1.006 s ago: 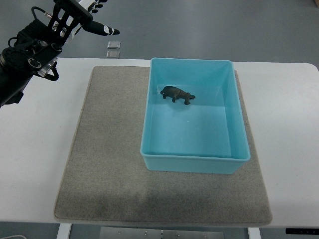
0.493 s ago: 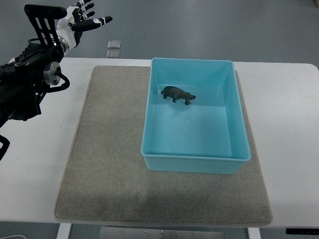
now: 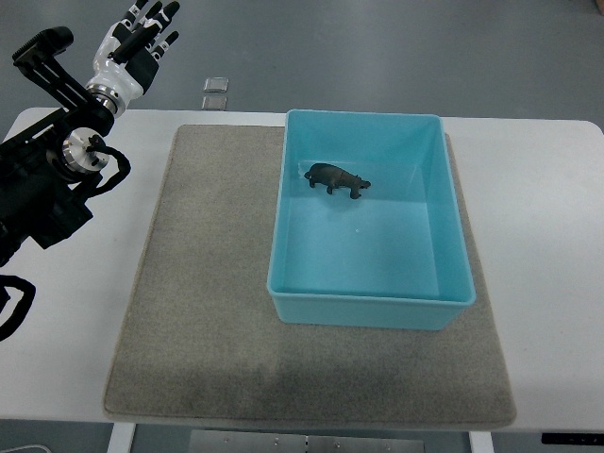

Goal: Place brown hippo in blue box with left hand

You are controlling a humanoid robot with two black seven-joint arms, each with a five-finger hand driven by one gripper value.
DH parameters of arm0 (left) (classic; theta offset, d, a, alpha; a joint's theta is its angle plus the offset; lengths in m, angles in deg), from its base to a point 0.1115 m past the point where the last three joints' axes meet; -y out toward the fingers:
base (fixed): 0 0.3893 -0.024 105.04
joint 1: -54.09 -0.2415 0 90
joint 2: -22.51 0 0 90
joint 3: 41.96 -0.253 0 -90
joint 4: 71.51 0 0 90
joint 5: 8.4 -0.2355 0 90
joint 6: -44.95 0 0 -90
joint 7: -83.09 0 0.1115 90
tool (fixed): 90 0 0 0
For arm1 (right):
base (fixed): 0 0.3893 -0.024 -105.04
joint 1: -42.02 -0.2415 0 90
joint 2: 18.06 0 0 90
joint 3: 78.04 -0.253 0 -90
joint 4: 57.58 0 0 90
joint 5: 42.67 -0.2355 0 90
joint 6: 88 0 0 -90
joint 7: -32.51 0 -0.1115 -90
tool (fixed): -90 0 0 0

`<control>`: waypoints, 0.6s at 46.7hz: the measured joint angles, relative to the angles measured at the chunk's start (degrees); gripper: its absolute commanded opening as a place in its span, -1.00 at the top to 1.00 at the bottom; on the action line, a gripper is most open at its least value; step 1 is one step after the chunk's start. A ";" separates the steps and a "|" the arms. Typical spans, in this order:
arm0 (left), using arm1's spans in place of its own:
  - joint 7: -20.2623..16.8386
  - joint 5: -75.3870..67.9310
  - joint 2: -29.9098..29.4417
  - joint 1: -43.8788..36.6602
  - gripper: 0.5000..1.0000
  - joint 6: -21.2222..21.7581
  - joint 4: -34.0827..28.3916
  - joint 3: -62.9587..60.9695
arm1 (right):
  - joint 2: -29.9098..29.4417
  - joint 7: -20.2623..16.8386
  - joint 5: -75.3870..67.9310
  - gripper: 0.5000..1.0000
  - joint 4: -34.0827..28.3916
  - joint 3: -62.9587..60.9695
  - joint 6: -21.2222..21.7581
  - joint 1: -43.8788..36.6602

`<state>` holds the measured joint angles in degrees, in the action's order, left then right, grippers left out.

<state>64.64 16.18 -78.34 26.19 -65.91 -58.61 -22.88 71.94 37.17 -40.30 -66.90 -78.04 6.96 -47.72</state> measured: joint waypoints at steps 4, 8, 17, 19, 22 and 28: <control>0.00 0.53 0.25 -0.44 -0.98 -1.60 -0.69 -0.04 | 0.00 -0.01 0.00 -0.74 0.00 0.00 -0.01 0.00; 0.00 0.56 0.97 -0.77 -0.98 -0.74 -1.44 -0.08 | 0.00 -0.01 0.00 -0.74 0.00 0.00 -0.01 0.00; 0.00 0.75 1.21 -0.92 -0.97 2.93 -1.12 -0.08 | 0.00 -0.01 0.00 -0.74 0.00 0.00 -0.03 0.00; 0.00 0.84 1.26 -0.91 -0.97 4.58 -1.06 -0.06 | 0.00 -0.01 0.00 -0.74 0.00 0.00 -0.03 0.00; 0.00 1.09 1.27 -0.86 -0.97 7.05 -0.94 0.41 | 0.00 0.00 0.00 -0.74 0.00 0.00 -0.03 0.00; 0.00 1.10 2.03 -1.10 -0.97 8.28 -0.50 3.21 | 0.00 0.00 0.00 -0.74 0.00 0.00 -0.03 -0.01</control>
<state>64.64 17.28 -76.31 25.09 -57.63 -59.11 -19.68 71.94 37.17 -40.30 -66.90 -78.04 6.94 -47.73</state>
